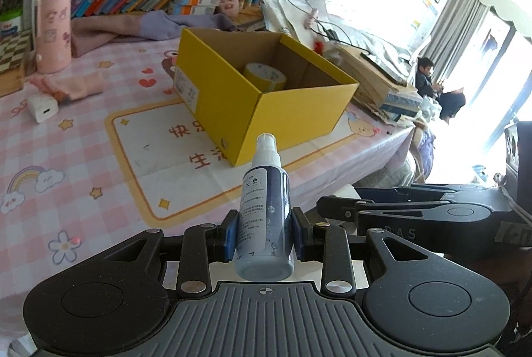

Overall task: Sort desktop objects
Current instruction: 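Lift the spray bottle and plug with both grippers toward the yellow box, then lower the spray bottle into the box and open the left gripper while the right releases the plug, then withdraw both grippers from the yellow box back over the table, then move both grippers toward the white power bank and pink glove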

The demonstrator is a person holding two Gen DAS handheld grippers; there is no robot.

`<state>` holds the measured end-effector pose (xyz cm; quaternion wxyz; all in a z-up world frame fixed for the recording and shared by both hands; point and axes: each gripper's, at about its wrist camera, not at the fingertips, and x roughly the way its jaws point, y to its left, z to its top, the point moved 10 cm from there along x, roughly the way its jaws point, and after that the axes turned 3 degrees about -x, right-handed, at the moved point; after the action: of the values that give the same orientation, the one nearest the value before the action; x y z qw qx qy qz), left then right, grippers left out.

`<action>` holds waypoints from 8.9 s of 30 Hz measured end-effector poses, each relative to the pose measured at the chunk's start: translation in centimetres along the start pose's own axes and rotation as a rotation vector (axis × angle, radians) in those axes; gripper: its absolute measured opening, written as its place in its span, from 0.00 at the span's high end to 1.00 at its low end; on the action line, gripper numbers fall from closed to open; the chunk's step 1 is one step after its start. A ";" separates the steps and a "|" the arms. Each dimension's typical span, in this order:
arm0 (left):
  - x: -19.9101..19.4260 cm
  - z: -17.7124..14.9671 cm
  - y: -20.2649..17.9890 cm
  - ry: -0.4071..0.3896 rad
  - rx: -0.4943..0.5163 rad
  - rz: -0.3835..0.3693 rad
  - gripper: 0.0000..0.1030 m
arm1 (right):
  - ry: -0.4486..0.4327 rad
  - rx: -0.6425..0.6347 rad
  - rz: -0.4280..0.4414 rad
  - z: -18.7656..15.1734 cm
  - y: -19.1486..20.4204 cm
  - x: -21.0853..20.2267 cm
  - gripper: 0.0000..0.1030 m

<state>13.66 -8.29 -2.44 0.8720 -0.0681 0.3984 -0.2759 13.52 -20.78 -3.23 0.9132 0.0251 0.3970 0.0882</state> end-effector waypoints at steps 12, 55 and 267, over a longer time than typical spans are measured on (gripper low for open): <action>3.2 1.7 -2.8 0.023 0.086 -0.009 0.70 | 0.025 0.075 -0.005 0.8 -4.3 1.2 0.59; 16.9 15.2 -2.3 -0.088 0.101 0.326 0.70 | -0.096 -0.222 0.089 17.5 -12.7 13.2 0.59; 7.7 11.6 28.7 -0.076 -0.126 0.699 0.18 | 0.112 -0.218 0.228 20.9 18.3 31.5 0.28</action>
<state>38.47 10.53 -9.43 0.9219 0.0086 0.3814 0.0672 47.21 3.45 -9.50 0.8711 -0.0342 0.4298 0.2352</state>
